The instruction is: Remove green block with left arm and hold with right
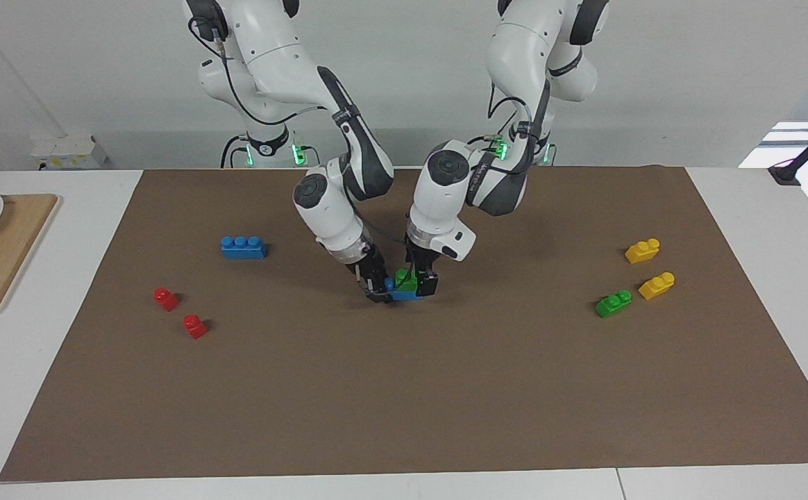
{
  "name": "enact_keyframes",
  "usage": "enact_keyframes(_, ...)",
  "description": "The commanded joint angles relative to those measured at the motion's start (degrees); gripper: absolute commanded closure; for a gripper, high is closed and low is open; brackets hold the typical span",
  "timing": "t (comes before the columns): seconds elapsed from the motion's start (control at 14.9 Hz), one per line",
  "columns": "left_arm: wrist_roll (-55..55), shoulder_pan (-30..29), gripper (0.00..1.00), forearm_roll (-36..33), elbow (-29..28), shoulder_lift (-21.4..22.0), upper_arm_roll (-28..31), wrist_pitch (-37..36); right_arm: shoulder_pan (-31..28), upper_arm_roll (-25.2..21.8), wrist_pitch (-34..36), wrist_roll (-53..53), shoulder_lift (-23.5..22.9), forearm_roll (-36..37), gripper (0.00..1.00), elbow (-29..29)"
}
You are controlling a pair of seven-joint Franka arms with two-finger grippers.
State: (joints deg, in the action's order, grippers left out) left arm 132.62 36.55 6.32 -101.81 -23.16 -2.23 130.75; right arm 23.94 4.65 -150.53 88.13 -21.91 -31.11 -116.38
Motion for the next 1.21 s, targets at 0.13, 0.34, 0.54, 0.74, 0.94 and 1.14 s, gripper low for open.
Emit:
enact_keyframes(0.13,0.71,0.97,0.0,-0.96,-1.38,0.58,0.56,1.96,-1.0,0.18,-1.52,-3.23,-1.38,-1.41,1.0,0.63)
enact_keyframes(0.34,0.71,2.29,0.0,-0.96,-1.38,0.58,0.56,2.14,-1.27,0.18,-1.52,-3.14,-1.38,-1.5,1.0,0.54)
enact_keyframes(0.54,0.79,3.52,0.1,-0.96,-1.38,0.58,0.56,2.67,-1.18,0.18,-1.69,-3.05,-1.38,-1.5,1.0,0.54)
enact_keyframes(0.74,0.71,3.96,0.46,-0.96,-1.38,0.58,0.64,2.67,-1.09,0.18,-2.66,-3.05,-1.38,-1.5,1.0,0.46)
enact_keyframes(0.94,0.71,4.05,0.79,-1.05,-1.38,0.66,0.73,2.49,-1.09,0.18,-2.66,-3.05,-1.38,-1.5,1.0,0.37)
enact_keyframes(1.14,0.71,3.96,1.0,-1.84,-1.38,0.75,0.73,1.7,-1.0,0.18,-2.66,-3.05,-1.38,-1.5,1.0,0.37)
